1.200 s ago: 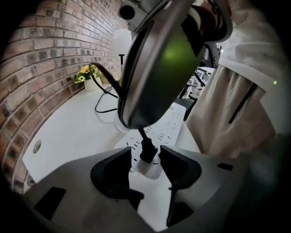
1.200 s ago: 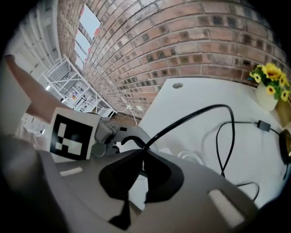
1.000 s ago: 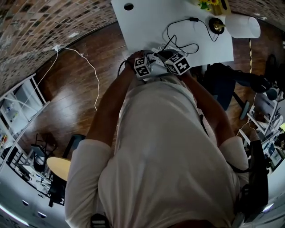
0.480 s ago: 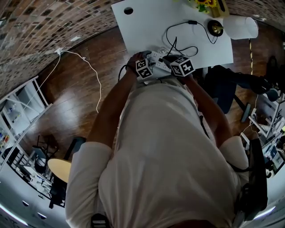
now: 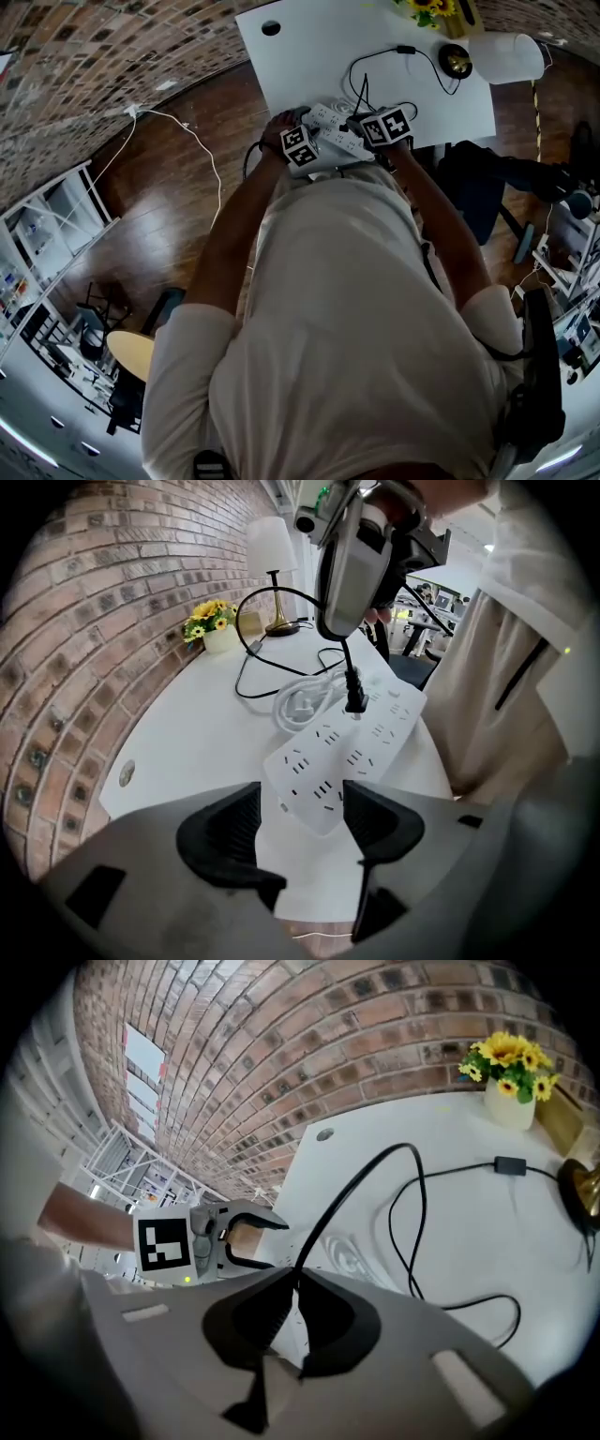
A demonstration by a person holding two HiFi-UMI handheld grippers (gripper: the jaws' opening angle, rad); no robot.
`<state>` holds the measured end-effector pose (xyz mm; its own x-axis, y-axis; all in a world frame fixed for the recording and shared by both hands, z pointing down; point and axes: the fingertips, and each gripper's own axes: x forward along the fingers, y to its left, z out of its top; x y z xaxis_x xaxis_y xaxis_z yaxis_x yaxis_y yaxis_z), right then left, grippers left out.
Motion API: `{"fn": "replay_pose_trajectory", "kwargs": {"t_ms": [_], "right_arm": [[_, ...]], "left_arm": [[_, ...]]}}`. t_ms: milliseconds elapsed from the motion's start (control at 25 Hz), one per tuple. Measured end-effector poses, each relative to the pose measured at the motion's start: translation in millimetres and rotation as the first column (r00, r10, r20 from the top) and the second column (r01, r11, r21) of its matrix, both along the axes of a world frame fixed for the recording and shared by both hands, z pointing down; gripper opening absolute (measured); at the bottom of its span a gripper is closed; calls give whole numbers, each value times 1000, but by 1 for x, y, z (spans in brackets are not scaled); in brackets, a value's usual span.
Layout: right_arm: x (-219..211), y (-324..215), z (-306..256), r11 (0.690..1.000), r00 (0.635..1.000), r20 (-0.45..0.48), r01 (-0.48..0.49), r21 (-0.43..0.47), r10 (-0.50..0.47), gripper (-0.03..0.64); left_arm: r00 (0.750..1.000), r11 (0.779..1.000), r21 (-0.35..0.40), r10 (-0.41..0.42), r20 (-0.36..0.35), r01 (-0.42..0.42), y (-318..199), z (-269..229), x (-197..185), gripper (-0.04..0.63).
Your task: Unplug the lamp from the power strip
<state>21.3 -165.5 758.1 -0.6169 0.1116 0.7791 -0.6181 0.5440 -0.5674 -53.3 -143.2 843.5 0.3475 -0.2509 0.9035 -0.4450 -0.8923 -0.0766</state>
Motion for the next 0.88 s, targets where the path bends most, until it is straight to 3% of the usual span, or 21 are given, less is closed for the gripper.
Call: {"fn": "replay_pose_trajectory", "kwargs": {"t_ms": [240,360,440,520,640,760,880], "right_arm": [[-6,7,12,1000,998,57,-6,0,6,42],[-4,11,17,1000,997,75,-3,-7,3,69],[-1,13,19,1000,996,88,5,-9,-4,74],[2,13,21,1000,995,101,10,-4,-10,95],[6,11,22,1000,990,137,13,1,-13,142],[5,8,18,999,978,204,27,26,-32,238],[3,-2,5,998,961,276,-2,59,-14,247]], "left_arm": [[984,987,-19,-162,-73,161,6,-20,-2,255],[964,970,-32,-244,-107,242,12,-26,0,244],[937,947,-72,-321,-136,314,17,-28,3,242],[891,904,-141,-423,-167,403,24,-27,6,242],[796,818,-217,-571,-201,532,27,-37,10,241],[708,750,-228,-661,-248,620,22,-45,11,222],[617,688,-245,-723,-310,683,17,-55,13,219]]}}
